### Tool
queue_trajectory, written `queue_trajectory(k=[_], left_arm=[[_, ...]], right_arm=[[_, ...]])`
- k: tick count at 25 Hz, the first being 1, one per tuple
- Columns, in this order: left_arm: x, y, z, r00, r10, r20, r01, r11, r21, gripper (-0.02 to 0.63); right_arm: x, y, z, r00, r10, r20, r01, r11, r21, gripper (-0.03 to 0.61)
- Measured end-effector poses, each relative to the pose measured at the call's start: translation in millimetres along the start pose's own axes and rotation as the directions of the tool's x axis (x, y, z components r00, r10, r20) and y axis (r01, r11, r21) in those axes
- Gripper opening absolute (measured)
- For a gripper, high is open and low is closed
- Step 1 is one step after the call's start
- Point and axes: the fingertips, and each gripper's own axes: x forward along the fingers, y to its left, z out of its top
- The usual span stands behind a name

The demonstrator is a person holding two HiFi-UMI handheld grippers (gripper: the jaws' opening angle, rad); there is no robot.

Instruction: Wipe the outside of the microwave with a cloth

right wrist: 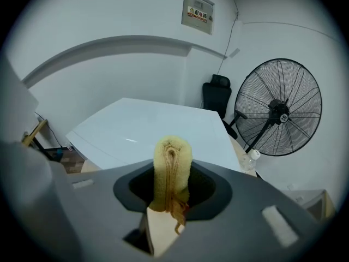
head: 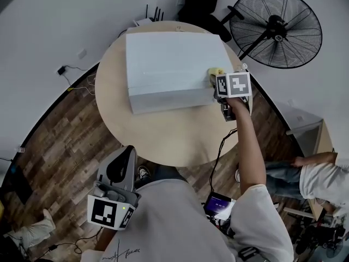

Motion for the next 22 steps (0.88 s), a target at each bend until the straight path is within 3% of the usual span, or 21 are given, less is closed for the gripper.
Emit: queue_trajectory(k=[22], left_arm=[[-45.4,11.3,5.5,0.999,0.034,0.034,-0.034,0.999,0.010,-0.005]], right_arm=[[3.6,128.6,25.4,0.993,0.116,0.028,-0.115,0.993,-0.033,0.132]])
